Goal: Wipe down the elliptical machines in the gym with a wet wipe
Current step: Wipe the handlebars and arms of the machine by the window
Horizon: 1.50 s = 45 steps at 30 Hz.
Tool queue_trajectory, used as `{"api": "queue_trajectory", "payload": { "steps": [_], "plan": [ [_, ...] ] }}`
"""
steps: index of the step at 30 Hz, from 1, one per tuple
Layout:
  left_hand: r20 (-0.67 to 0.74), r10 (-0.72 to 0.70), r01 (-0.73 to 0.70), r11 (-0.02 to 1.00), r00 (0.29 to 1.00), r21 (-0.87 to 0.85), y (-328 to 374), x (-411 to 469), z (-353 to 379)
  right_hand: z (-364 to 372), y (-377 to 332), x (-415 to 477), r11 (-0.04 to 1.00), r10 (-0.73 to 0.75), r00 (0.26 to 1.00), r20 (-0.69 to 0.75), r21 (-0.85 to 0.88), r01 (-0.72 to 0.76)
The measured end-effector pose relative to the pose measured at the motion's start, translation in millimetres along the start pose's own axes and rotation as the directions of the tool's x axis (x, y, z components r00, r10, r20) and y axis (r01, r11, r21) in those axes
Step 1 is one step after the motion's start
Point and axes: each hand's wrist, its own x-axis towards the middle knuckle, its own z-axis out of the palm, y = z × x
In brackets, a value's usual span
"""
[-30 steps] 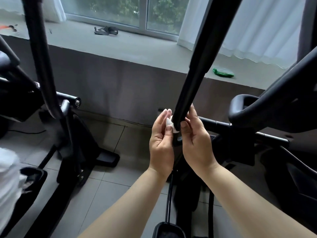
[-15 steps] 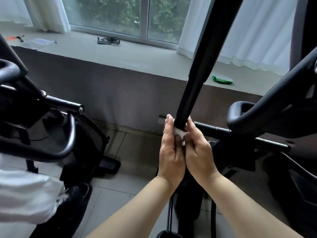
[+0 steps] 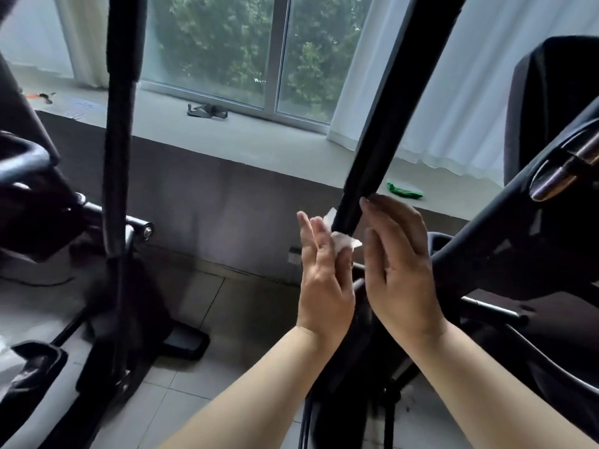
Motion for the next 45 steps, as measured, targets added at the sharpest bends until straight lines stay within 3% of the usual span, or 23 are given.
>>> {"api": "queue_trajectory", "payload": {
  "steps": [3,7,12,16,19,25,31,38,43,45],
  "plan": [
    [-0.026,-0.099,0.101,0.994,0.995,0.052,-9.7,-17.9,-0.2,-7.8,5.5,8.1,0.994,-0.073,0.996,0.044,-0.072,0.076],
    [-0.014,-0.085,0.086,0.995,0.996,0.047,23.2,18.4,0.7,-10.0,4.9,22.3,0.977,-0.134,0.985,0.104,-0.155,0.150],
    [0.020,0.002,-0.004,0.995,1.000,0.103,26.8,31.5,-2.2,-4.3,12.1,19.6,0.940,-0.112,0.936,0.334,-0.269,0.208],
    [-0.014,-0.120,0.121,0.983,0.993,0.137,-12.6,-21.4,-2.6,-5.9,17.8,11.8,0.911,-0.155,0.890,0.429,-0.287,0.297],
    [0.006,-0.206,0.204,0.971,0.979,0.125,-19.7,-28.5,-5.1,-1.5,15.5,13.0,0.939,-0.090,0.896,0.434,-0.263,0.222],
    [0.036,-0.163,0.160,0.984,0.986,0.077,-2.9,-11.8,-2.9,1.0,14.8,8.7,0.933,-0.085,0.882,0.463,-0.274,0.234],
    [0.094,-0.343,0.339,0.939,0.935,0.056,-26.9,-46.8,-8.1,3.0,10.3,5.6,0.926,-0.051,0.875,0.481,-0.305,0.221],
    [0.105,-0.281,0.278,0.959,0.954,0.048,-6.6,-25.8,-9.8,9.5,12.7,-3.3,0.932,-0.047,0.881,0.470,-0.298,0.208],
    [0.141,-0.449,0.447,0.893,0.882,0.050,-42.3,-65.2,-12.8,14.7,11.6,-7.7,0.926,-0.038,0.901,0.432,-0.325,0.194],
    [0.143,-0.442,0.442,0.896,0.885,0.034,-41.8,-66.2,-13.6,15.9,8.9,-8.0,0.912,-0.033,0.900,0.435,-0.354,0.205]
  ]
}}
